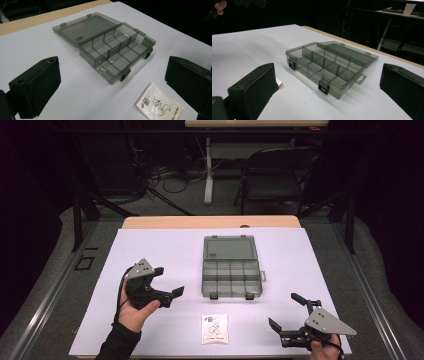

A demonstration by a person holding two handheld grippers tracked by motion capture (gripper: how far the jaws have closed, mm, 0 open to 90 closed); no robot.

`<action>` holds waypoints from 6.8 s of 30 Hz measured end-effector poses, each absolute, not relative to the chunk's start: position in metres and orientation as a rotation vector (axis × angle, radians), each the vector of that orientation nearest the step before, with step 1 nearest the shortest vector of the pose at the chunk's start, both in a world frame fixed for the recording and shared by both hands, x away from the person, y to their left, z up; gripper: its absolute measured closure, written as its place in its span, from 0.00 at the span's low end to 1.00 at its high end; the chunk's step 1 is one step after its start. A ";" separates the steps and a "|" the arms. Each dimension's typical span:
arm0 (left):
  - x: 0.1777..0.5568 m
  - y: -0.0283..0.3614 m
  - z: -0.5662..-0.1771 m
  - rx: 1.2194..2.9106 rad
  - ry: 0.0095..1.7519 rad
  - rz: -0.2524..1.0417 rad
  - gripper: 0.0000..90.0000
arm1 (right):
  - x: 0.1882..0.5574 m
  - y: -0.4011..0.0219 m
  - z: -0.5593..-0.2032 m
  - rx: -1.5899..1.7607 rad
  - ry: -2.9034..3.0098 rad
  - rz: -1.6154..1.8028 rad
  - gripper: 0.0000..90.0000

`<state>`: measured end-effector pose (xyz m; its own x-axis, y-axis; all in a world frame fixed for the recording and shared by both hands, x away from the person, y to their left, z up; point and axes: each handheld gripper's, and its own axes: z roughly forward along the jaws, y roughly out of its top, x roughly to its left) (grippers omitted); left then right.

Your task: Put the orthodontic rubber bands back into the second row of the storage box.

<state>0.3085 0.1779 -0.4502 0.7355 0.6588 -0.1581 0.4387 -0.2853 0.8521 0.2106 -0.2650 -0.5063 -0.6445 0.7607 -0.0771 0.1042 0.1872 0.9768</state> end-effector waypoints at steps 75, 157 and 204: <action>0.296 0.090 -0.537 2.232 0.648 0.084 0.56 | 0.211 -0.266 -0.506 0.807 1.920 1.483 0.00; 0.282 0.116 -0.497 2.145 0.471 0.151 0.99 | 0.212 -0.267 -0.506 0.806 1.921 1.484 0.00; 0.346 0.117 -0.433 2.120 0.512 0.265 0.99 | 0.211 -0.266 -0.506 0.809 1.922 1.477 0.00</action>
